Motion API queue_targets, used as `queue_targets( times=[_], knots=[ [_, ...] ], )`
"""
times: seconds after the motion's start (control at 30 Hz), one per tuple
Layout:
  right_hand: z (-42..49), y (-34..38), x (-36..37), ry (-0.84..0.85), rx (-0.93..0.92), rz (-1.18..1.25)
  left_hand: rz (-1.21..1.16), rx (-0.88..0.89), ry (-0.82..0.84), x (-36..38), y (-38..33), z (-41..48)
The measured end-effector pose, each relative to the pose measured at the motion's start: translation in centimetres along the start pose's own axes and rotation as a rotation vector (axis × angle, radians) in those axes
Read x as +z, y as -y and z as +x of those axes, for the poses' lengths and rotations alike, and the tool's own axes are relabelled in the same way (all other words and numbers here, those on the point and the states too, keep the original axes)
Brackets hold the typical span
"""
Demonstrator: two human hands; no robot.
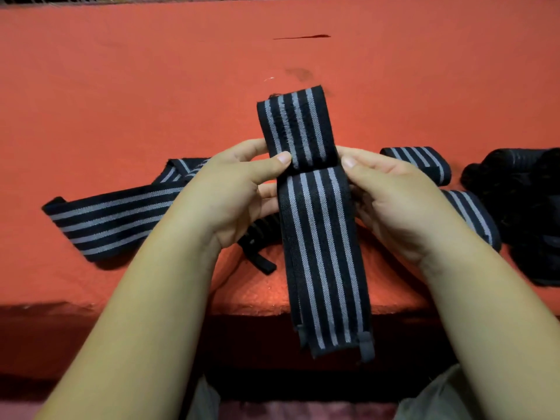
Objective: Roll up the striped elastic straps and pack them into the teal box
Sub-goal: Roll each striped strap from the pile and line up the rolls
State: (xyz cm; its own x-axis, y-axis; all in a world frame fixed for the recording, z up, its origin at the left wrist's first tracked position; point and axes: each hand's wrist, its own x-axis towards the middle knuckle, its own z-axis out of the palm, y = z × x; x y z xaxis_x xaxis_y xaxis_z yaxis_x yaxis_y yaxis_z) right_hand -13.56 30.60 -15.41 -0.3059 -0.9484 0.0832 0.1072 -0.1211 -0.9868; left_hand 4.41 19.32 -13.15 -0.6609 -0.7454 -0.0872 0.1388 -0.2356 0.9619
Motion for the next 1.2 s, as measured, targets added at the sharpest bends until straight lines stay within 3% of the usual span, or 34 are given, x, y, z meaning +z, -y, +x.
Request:
queue_targets(
  times=[0.37, 0.87, 1.03, 1.2],
  knots=[
    [0.3, -0.6, 0.2, -0.020, 0.014, 0.033, 0.086, 0.000, 0.009, 0.0, 0.3, 0.1],
    [0.1, -0.4, -1.2, -0.095, -0.048, -0.255, 0.208, 0.131, -0.044, -0.1, 0.9, 0.5],
    [0.1, -0.3, -1.5, -0.053, -0.022, -0.171, 0.111, 0.146, 0.052, -0.3, 0.7, 0.6],
    [0.3, -0.2, -1.7, -0.032, 0.011, -0.187, 0.100, 0.183, -0.030, -0.1, 1.2, 0.9]
  ],
)
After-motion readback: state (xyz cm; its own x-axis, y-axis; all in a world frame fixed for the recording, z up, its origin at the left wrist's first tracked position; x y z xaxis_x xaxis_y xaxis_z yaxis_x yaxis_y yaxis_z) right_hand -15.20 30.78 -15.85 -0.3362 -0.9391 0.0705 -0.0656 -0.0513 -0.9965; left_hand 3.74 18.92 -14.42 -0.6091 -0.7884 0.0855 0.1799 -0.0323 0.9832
